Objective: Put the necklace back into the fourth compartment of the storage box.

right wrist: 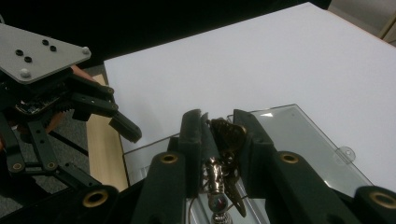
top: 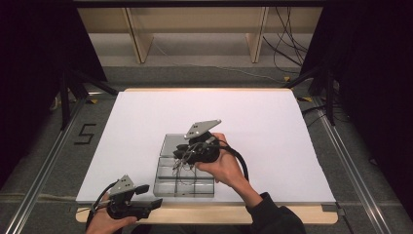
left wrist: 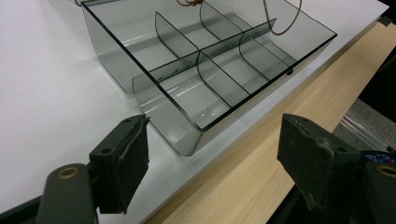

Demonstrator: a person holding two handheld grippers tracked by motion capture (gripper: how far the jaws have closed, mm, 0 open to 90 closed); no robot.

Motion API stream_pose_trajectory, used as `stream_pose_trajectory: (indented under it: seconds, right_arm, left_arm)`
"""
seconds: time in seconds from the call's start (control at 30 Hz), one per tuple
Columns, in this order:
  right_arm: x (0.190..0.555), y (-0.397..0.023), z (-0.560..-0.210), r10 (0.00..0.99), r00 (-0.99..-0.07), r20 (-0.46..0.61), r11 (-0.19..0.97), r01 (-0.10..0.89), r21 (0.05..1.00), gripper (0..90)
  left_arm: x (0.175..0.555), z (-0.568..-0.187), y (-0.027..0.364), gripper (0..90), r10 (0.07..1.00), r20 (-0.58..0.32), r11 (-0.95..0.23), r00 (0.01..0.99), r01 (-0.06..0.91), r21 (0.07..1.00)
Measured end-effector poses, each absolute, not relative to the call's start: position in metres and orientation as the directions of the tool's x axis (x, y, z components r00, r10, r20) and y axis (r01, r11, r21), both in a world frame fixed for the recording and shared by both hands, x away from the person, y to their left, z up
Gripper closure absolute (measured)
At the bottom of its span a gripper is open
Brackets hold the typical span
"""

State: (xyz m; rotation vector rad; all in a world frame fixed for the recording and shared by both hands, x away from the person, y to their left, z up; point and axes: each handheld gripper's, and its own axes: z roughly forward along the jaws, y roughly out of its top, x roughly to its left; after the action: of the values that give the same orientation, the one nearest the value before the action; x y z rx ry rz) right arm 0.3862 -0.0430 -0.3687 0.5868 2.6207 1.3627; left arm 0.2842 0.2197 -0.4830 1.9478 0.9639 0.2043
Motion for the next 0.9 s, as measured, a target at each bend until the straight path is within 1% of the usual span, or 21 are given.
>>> stream_pose_trajectory:
  seconds: [0.43, 0.47, 0.5, 0.63, 0.7, 0.77, 0.87, 0.9]
  right_arm:
    - [0.384, -0.018, -0.377, 0.371, -0.926, 0.077, 0.536, 0.281, 0.796, 74.5]
    - [0.384, -0.017, -0.378, 0.371, -0.925, 0.079, 0.533, 0.282, 0.798, 74.5]
    - [0.384, -0.015, -0.378, 0.359, -0.931, 0.07, 0.539, 0.268, 0.799, 74.5]
    - [0.384, -0.009, -0.382, 0.367, -0.928, 0.065, 0.542, 0.27, 0.796, 74.5]
    - [0.384, -0.007, -0.383, 0.359, -0.931, 0.066, 0.547, 0.267, 0.793, 74.5]
    - [0.384, -0.004, -0.385, 0.374, -0.925, 0.071, 0.545, 0.281, 0.79, 74.5]
    - [0.384, 0.0, -0.388, 0.359, -0.931, 0.064, 0.548, 0.266, 0.793, 74.5]
    - [0.383, 0.002, -0.389, 0.376, -0.924, 0.07, 0.538, 0.279, 0.796, 74.5]
  left_arm:
    - [0.283, -0.483, 0.219, 24.1, 0.704, -0.245, -0.253, 0.666, 0.558, 0.79]
    - [0.283, -0.483, 0.218, 24.0, 0.699, -0.241, -0.252, 0.673, 0.548, 0.798]
    - [0.283, -0.483, 0.218, 24.0, 0.699, -0.242, -0.252, 0.673, 0.548, 0.798]
    - [0.283, -0.484, 0.219, 24.1, 0.695, -0.235, -0.263, 0.68, 0.544, 0.797]
    - [0.283, -0.484, 0.218, 24.1, 0.703, -0.253, -0.246, 0.665, 0.561, 0.791]
    - [0.283, -0.484, 0.218, 24.0, 0.697, -0.245, -0.248, 0.674, 0.547, 0.8]
    - [0.283, -0.484, 0.219, 24.1, 0.695, -0.235, -0.263, 0.679, 0.545, 0.796]
    - [0.283, -0.484, 0.219, 24.1, 0.696, -0.238, -0.258, 0.678, 0.546, 0.797]
